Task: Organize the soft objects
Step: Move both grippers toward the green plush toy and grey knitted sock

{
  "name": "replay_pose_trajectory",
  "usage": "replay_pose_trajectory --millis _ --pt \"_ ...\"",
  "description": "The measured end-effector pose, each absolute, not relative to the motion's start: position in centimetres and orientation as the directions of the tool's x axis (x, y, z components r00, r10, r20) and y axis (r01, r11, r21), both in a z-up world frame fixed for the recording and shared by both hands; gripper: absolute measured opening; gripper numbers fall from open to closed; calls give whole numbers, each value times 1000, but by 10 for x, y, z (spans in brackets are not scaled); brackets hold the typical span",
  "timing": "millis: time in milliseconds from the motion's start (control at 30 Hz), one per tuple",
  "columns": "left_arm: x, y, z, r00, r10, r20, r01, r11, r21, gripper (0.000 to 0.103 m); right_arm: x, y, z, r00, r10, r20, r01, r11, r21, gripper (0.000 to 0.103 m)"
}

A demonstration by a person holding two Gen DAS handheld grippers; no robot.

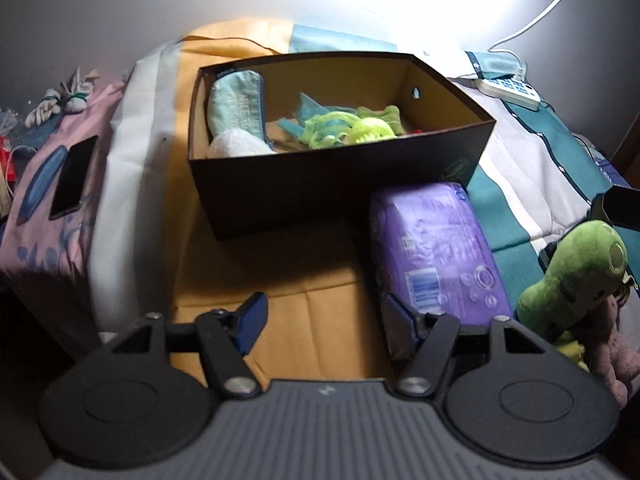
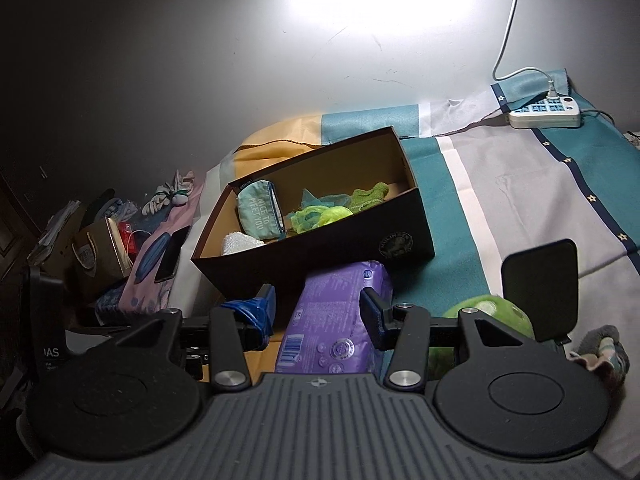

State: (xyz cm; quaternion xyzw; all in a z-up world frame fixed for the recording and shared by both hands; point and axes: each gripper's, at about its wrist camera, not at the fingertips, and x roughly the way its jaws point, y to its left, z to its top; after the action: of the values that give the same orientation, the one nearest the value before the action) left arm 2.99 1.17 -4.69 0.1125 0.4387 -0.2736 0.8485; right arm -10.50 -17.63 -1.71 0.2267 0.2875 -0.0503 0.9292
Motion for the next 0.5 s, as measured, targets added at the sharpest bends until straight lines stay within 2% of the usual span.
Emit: replay_pose_trajectory --millis 333,500 --pt "-10 -5 -61 330 -491 -806 710 692 -130 68 -164 -200 -31 782 -56 -621 367 847 385 31" --pt "-32 -25 -61 290 -539 -791 787 604 -123 68 -187 -221 -41 748 -119 -653 451 813 369 31"
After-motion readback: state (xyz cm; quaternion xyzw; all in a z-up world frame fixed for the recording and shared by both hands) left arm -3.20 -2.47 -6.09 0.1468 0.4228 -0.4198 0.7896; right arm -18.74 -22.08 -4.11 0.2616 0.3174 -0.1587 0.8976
